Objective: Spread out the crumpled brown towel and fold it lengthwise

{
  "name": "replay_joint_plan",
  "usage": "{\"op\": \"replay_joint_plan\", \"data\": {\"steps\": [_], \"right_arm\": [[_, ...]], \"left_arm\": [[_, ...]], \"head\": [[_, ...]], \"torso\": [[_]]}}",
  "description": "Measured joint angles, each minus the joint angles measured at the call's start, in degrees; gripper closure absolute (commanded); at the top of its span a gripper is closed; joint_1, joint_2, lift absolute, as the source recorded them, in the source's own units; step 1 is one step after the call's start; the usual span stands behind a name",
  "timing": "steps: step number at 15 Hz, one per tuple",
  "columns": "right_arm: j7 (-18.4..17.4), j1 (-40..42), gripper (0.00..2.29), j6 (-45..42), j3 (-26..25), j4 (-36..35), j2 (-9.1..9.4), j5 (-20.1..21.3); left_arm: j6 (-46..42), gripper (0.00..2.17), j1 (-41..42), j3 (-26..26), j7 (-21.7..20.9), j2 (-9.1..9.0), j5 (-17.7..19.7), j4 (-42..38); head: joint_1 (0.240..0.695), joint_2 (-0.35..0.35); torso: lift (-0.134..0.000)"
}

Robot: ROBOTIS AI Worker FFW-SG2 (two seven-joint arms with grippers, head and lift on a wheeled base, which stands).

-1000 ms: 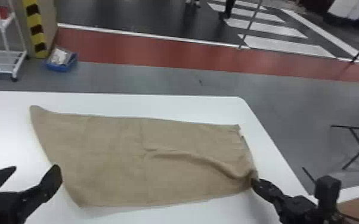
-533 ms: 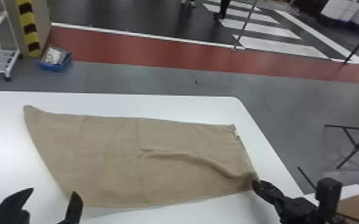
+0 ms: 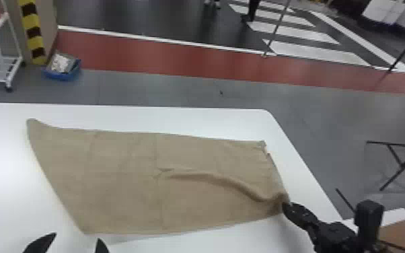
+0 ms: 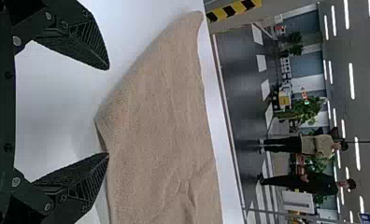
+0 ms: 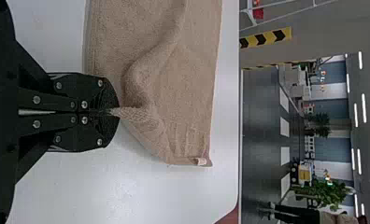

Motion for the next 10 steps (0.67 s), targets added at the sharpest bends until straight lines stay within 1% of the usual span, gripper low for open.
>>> {"op": "replay_joint_plan", "data": {"steps": [5, 10], "right_arm": [[0.2, 0.1, 1.45, 0.0, -0.6, 0.0, -0.04, -0.4], [0.2, 0.1, 1.45, 0.0, -0.8, -0.1, -0.09, -0.6]], "left_arm": [[-0.8, 0.27, -4.0, -1.8, 1.1, -0.65, -0.1, 6.0], [-2.0, 0.27, -5.5, -1.9, 1.8, -1.05, -0.1, 8.8]], "head": [[0.695, -0.35], [0.695, -0.35]], "torso": [[-0.125], [-0.125]]}}
